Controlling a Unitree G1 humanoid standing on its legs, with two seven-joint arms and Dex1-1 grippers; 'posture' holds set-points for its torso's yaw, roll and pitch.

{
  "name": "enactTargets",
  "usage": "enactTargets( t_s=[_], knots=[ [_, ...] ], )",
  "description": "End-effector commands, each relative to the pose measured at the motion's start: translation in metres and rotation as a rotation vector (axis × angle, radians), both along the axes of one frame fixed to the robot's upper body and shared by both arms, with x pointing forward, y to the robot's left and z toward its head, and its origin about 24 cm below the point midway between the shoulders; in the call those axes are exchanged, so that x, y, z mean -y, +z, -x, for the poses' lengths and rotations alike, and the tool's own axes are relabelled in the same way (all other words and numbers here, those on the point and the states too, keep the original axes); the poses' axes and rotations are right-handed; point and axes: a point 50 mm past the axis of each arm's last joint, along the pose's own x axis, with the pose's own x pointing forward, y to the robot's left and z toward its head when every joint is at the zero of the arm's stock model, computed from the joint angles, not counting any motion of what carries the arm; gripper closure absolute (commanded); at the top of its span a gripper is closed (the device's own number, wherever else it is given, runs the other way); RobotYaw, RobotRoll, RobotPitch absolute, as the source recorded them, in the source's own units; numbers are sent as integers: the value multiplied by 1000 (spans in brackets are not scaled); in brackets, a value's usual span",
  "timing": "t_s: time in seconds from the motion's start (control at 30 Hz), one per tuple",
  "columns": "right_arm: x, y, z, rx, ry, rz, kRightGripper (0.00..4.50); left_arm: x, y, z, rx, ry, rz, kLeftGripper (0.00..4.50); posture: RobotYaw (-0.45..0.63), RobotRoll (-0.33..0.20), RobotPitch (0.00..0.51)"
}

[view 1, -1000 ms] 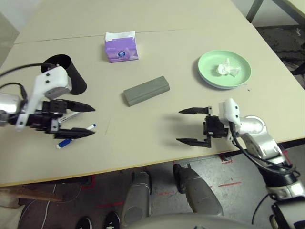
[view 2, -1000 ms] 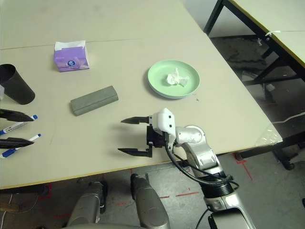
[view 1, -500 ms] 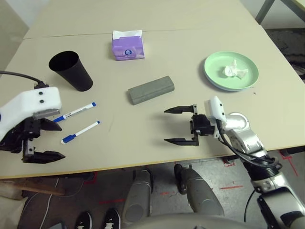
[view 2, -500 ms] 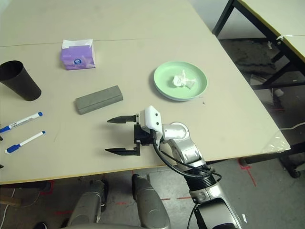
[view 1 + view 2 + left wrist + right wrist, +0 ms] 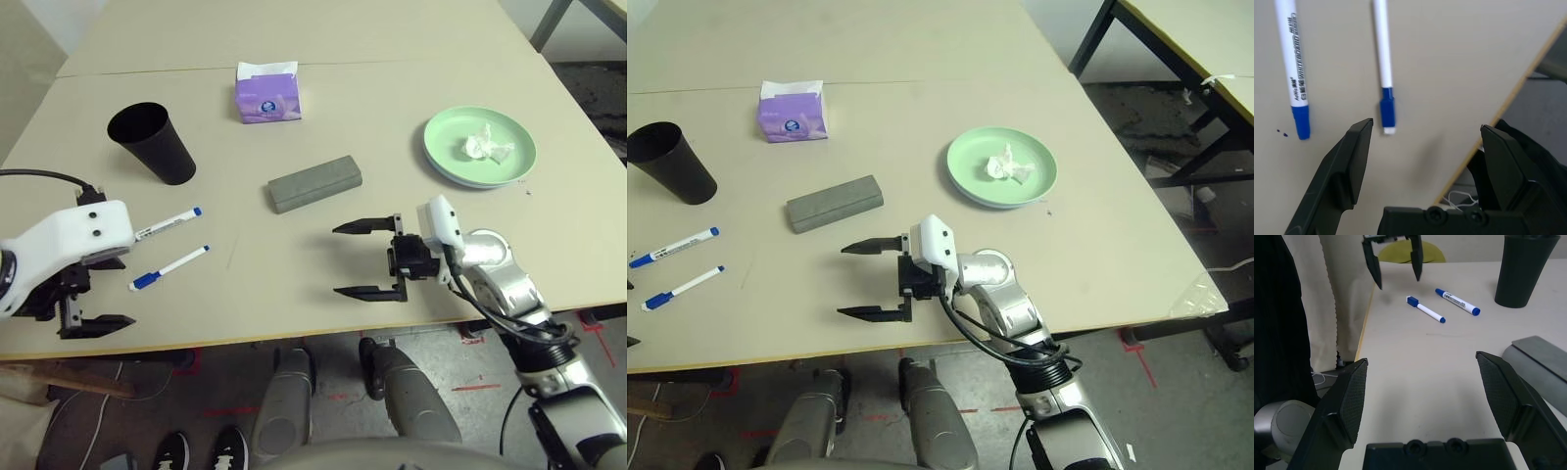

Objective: Organize and tidy the items on the table.

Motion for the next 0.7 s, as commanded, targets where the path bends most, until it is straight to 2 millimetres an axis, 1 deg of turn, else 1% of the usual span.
enactTargets(
  t_s=[0.03, 0.3, 0.33, 0.43, 0.7],
  knots=[
    [-1, 0, 4, -7, 15, 7, 0, 0, -8, -5, -5, 5, 24, 33, 2, 0, 257],
    [2, 1, 5, -4, 6, 19, 0, 5, -14, -15, 10, -4, 60, 33, -17, 0, 259],
    [2, 1, 5, -3, 5, 19, 0, 6, -15, -15, 11, -4, 66, 221, -18, 0, 259],
    [2, 2, 5, -3, 0, 20, 0, 7, -16, -15, -7, -2, 82, 949, -21, 0, 258],
    [3, 2, 5, -1, -6, 21, 0, 7, -16, -14, -7, 10, 90, 3829, -16, 0, 253]
  ],
)
